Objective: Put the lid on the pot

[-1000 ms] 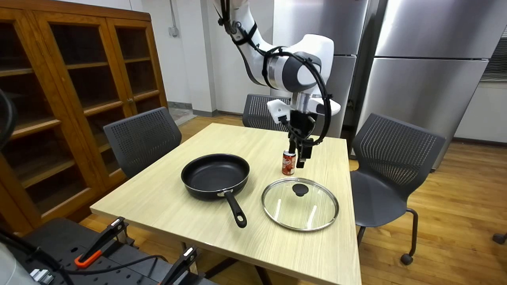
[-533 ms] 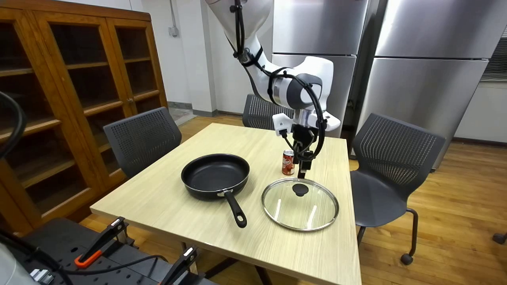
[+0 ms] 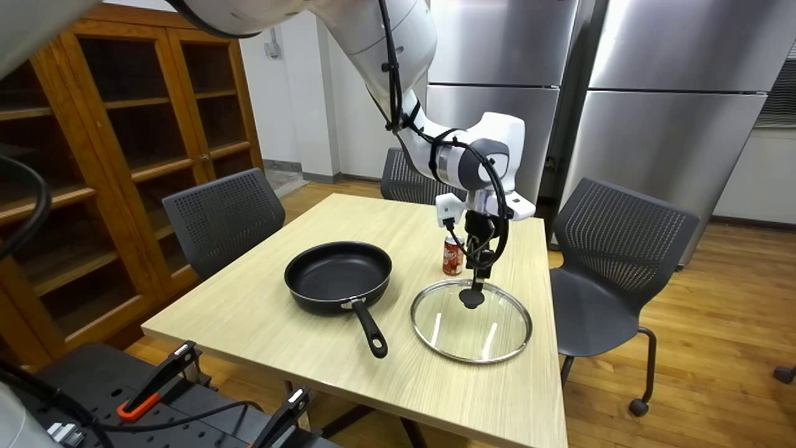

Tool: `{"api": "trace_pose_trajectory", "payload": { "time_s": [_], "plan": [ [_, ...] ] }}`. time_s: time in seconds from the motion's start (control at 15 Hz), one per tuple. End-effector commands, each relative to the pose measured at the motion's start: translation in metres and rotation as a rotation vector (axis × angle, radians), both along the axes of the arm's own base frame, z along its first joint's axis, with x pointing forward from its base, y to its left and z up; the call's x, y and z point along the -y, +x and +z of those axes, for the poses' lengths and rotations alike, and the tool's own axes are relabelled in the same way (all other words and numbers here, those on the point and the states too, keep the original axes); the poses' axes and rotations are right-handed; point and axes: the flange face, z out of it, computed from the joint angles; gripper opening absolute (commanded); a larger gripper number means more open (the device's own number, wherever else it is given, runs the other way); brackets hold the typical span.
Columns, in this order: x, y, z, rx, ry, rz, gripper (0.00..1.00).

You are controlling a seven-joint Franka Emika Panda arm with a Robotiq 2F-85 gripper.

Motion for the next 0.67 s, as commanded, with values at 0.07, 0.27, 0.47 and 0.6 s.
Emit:
{"api": "trace_pose_trajectory", "payload": {
  "time_s": [0.07,0.27,0.47,0.6],
  "plan": [
    [0.006,0.019,-0.018,-0.02,0.015,-0.047,1.0],
    [0.006,0.025,-0.031,-0.03,0.017,-0.058,1.0],
    [0.007,0.028,-0.04,-0.034,0.021,-0.067,1.0],
    [0.01,0.028,-0.045,-0.039,0.02,-0.067,1.0]
  ]
}}
